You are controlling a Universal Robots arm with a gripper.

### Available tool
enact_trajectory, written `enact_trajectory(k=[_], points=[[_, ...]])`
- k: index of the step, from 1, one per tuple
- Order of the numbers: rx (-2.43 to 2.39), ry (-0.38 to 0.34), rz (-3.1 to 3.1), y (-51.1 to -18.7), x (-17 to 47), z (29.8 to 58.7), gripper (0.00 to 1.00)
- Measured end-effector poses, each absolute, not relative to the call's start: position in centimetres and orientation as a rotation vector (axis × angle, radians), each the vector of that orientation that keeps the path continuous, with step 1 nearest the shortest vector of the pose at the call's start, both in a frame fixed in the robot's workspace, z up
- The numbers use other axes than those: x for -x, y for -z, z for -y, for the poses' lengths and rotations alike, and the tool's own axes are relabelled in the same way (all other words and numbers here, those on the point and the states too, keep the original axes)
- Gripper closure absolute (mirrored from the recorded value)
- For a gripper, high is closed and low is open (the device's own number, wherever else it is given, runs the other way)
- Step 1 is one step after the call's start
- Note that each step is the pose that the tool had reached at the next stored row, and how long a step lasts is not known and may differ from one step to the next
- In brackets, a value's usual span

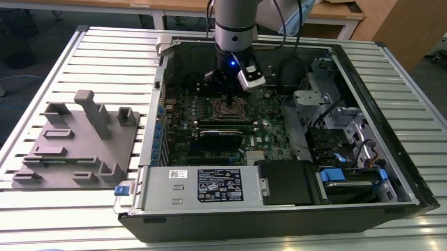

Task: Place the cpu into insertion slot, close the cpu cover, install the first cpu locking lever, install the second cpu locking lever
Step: 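Install the first cpu locking lever, then install the second cpu locking lever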

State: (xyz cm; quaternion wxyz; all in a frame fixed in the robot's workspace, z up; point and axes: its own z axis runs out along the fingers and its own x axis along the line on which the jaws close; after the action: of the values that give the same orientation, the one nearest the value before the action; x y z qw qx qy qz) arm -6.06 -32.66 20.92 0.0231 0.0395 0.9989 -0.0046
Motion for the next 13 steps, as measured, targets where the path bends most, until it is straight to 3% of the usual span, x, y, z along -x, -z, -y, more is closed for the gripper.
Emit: enact_trajectory(k=[13], points=[[-0.122, 0.015, -3.093, -21.52, 6.06, 32.67, 0.9]])
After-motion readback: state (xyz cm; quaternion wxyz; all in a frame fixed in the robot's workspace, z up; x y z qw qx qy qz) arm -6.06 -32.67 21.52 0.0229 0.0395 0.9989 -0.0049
